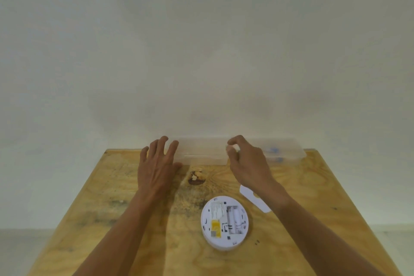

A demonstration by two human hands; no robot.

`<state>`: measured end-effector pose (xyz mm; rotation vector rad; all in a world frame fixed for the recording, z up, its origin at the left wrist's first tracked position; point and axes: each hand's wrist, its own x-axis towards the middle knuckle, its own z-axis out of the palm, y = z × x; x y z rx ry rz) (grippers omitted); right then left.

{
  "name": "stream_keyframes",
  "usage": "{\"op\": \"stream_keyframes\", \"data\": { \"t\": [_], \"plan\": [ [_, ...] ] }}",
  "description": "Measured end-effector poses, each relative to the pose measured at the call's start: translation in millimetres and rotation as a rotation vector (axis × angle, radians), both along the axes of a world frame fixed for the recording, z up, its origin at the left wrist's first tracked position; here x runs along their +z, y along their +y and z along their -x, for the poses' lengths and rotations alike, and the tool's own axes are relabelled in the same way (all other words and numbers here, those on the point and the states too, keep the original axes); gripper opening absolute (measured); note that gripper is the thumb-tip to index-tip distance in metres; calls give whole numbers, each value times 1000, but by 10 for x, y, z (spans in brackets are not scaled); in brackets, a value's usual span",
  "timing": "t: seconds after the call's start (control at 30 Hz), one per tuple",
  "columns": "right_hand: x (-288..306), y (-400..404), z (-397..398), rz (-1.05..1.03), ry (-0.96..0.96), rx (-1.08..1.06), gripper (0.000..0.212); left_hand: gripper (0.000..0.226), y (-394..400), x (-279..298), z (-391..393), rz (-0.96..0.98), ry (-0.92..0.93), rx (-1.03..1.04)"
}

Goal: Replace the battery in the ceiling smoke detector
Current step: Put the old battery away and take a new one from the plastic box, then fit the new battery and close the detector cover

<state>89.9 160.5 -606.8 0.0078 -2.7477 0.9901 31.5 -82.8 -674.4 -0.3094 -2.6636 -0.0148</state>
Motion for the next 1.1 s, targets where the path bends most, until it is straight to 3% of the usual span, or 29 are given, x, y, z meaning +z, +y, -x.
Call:
{"op": "stream_keyframes", "data": {
  "t": [0.1,0.2,0.33,0.5,0.63,0.77,0.83,0.9,0.97,1.1],
  "plan": [
    [-105,-31,142,-250,-33,78,34,54,-21,-3,17,-16,83,-55],
    [-236,-67,219,-367,-31,102,37,31,-83,-89,2,-72,211,-143],
    [-302,-26,272,-450,61,84,34,43,-53,-26,-1,-157,199,-188],
    [-342,-37,281,-459,47,83,33,33,-9,-6,-19,-184,104,-131],
    [-85,-19,200,67,-76,54,31,23,4,70,-42,-153,18,-78],
    [230,189,79,1032,-284,-232,18,46,-33,73,-89,-112,-30,-27],
    [296,378,29,1517,-363,-338,25,48,-8,57,-168,-127,-3,-28],
    [288,492,-34,1856,-371,-458,32,45,48,51,-268,-151,40,-37],
    [257,493,-156,2013,-372,-562,27,47,109,53,-362,-166,48,-39],
    [186,340,-398,2021,-437,-581,27,49,230,90,-538,-224,-9,-37]
  ]
}}
